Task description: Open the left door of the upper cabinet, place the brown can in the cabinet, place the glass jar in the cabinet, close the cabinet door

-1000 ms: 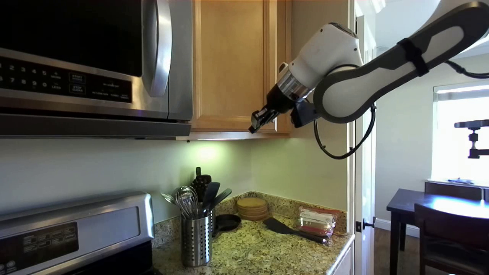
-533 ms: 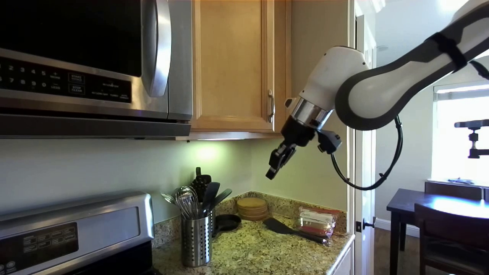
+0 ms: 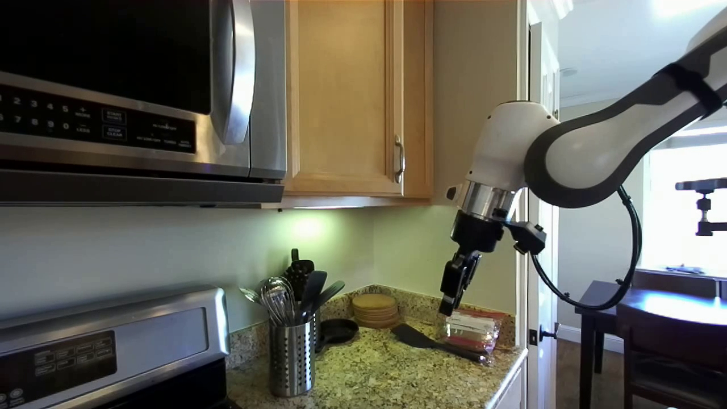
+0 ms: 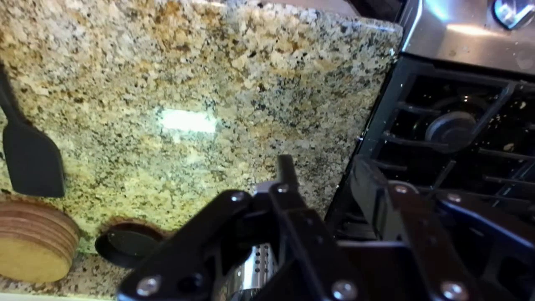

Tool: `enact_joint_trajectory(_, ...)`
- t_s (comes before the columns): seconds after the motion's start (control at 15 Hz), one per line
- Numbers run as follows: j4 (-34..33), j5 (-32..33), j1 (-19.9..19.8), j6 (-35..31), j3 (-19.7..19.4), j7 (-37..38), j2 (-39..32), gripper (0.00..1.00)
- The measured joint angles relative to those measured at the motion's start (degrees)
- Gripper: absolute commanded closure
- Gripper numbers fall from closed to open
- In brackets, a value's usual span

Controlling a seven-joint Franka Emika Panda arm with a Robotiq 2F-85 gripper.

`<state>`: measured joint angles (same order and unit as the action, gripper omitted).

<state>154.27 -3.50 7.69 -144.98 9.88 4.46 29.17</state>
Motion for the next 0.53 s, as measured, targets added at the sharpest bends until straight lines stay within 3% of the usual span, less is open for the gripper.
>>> enact_joint_trajectory(0.27,2.3,-1.9,1.0,2.7,-1.3,0.0,2.3,0.02)
enact_joint_trajectory(0.33,3.0,-2.4,1.1,2.8,-1.3,0.0,2.9,0.01)
enact_joint_trajectory(0.4,3.6,-2.8,1.2,2.8,-1.3,0.1,3.6,0.13)
enact_joint_trajectory(0.53,4.6,-2.9,1.2,2.8,-1.3,0.4,4.8,0.01)
